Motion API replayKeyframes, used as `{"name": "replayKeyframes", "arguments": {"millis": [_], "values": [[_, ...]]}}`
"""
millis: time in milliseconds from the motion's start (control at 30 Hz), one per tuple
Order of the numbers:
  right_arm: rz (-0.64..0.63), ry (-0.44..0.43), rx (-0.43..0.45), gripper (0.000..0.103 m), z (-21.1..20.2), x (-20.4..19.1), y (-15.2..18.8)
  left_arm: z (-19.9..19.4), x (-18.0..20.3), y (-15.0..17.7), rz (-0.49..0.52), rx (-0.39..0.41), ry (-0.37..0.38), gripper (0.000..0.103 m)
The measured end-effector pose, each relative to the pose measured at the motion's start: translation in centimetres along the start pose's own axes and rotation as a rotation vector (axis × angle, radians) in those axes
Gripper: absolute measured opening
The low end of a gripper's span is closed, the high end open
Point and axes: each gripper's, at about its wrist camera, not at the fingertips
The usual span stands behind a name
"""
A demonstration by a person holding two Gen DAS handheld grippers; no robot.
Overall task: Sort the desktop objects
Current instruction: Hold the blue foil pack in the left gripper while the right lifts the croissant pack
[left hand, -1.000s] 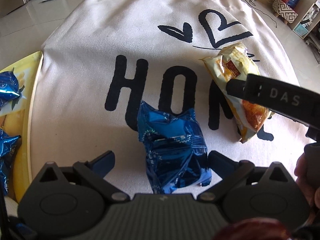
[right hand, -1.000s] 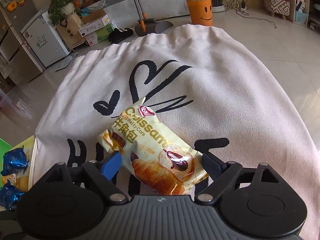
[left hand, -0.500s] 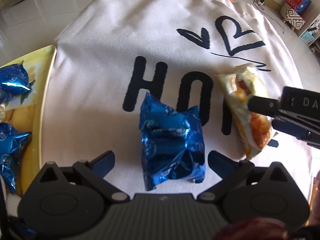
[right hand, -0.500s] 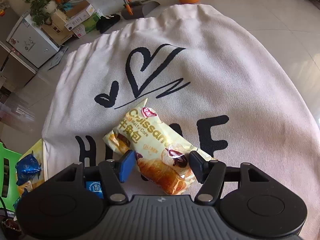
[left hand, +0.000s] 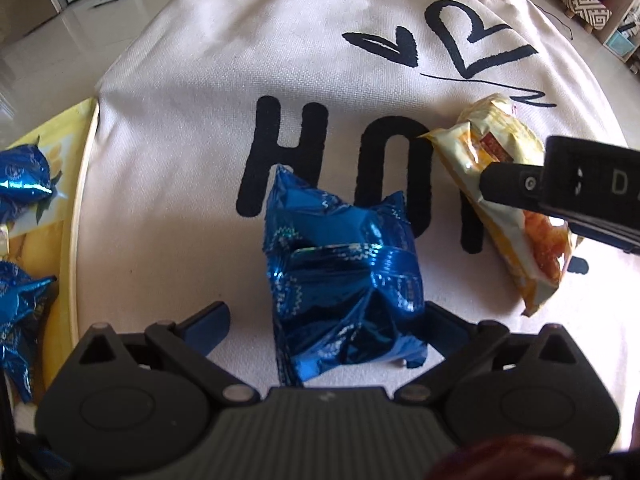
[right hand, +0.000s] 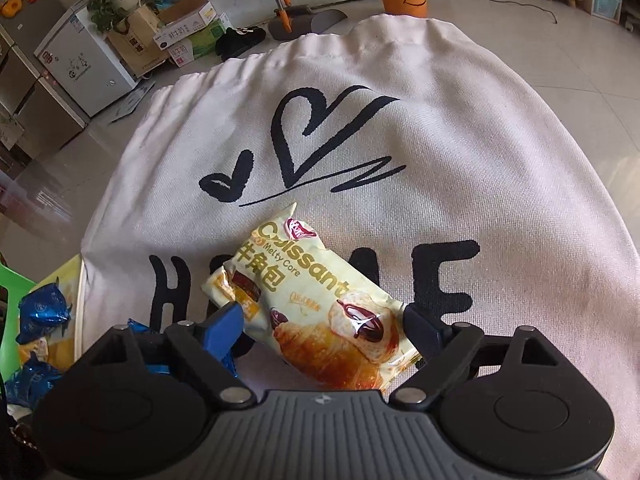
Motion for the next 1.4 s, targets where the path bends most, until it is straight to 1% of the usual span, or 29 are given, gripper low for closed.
{"name": "replayKeyframes", "arguments": {"millis": [167,567,800,900,1033,1067,1100,1133,1167,1200,1233,1267,1300,1333,1367,1400], "values": [[0.007,0.019,0.011,0.094,0.3,0.3,0.2,0.1,0.5,0.2,0.015,0.012,-0.029,0.103],[0.018,0.03,0.012,0.096,0.3,0.3,0.2,-0.2,0.7,0.6,0.003,0.025,-0.035,0.103],[-0.038,0.018,-0.003,0.096,0.3,-0.3,0.1,-0.6,0.5,1.1,-0.001,0.028,-0.035,0.103],[-0.08,0.036,-0.014,0.096,0.6,-0.8,0.3,-0.6,0.5,1.1,-0.001,0.028,-0.035,0.103],[-0.083,0.046,0.0,0.096,0.6,-0.8,0.5,-0.8,0.5,1.3,0.001,0.024,-0.034,0.103],[-0.081,0.045,0.002,0.096,0.5,-0.7,0.5,-0.8,0.5,1.3,0.002,0.023,-0.034,0.103],[-0.077,0.044,0.013,0.093,0.4,-0.6,0.5,-0.8,0.5,1.3,0.003,0.023,-0.033,0.103],[-0.077,0.04,0.021,0.087,0.3,-0.6,0.5,-0.9,0.5,1.4,0.004,0.024,-0.032,0.103],[-0.083,0.03,0.02,0.084,0.2,-0.6,0.4,-0.9,0.5,1.5,0.005,0.025,-0.031,0.102],[-0.085,0.03,0.019,0.08,0.1,-0.7,0.3,-1.1,0.5,1.6,0.007,0.029,-0.03,0.1],[-0.088,0.029,0.019,0.077,0.0,-0.8,0.3,-1.5,0.4,1.9,0.014,0.043,-0.028,0.092],[-0.092,0.028,0.02,0.075,-0.1,-0.9,0.3,-1.9,0.5,2.1,0.026,0.06,-0.023,0.086],[-0.093,0.027,0.023,0.071,-0.2,-1.0,0.2,-2.2,0.7,2.1,0.039,0.074,-0.016,0.071],[-0.091,0.027,0.026,0.07,-0.3,-1.0,0.2,-2.5,0.8,2.1,0.045,0.081,0.003,0.07],[-0.086,0.024,0.028,0.069,-0.4,-1.0,0.2,-2.4,0.6,2.0,0.034,0.074,0.038,0.07],[-0.078,0.022,0.029,0.067,-0.5,-1.0,0.2,-2.3,0.5,1.9,0.018,0.077,0.055,0.069]]}}
Point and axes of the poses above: each gripper's, at about its wrist camera, not at the fingertips, and z roughly the way its jaws point, x to its right, y to its underside, and after that the axes turned 2 degrees about -y, right-handed
